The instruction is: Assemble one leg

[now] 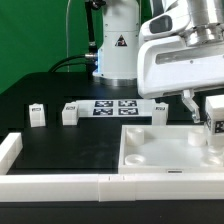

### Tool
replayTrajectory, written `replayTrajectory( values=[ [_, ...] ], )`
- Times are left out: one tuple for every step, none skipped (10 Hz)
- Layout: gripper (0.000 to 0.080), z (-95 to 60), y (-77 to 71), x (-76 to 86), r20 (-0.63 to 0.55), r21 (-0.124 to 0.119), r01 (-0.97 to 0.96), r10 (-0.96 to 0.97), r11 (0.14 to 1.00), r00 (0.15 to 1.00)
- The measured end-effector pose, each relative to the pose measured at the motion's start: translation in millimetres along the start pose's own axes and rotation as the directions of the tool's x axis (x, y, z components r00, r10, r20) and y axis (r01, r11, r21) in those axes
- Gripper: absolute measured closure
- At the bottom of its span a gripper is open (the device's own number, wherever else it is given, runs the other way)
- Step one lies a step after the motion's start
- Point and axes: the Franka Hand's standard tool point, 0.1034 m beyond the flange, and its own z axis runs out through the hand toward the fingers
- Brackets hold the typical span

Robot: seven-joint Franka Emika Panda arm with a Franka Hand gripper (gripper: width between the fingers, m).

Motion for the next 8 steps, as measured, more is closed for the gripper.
replayTrajectory(
  values=[
    [0.0509,1.2,-0.3,-2.5,0.011,0.001,0.000,0.000,1.000,1.000],
    [0.0509,1.9,0.0,-3.5,0.013,0.001,0.000,0.000,1.000,1.000],
    [0.0509,3.2,1.9,-5.1,0.016,-0.001,-0.001,0.001,1.000,1.000],
    [0.0509,5.8,4.1,-8.3,0.022,-0.003,-0.003,0.003,1.000,1.000],
    [0.0509,7.3,5.6,-9.8,0.023,-0.005,-0.004,0.004,1.000,1.000],
    [0.0509,8.7,6.6,-12.4,0.027,-0.006,-0.005,0.005,1.000,1.000],
    [0.0509,9.4,5.6,-14.4,0.031,-0.005,-0.004,0.004,1.000,1.000],
    [0.0509,10.0,3.8,-16.0,0.033,-0.004,-0.002,0.002,1.000,0.999]
  ],
)
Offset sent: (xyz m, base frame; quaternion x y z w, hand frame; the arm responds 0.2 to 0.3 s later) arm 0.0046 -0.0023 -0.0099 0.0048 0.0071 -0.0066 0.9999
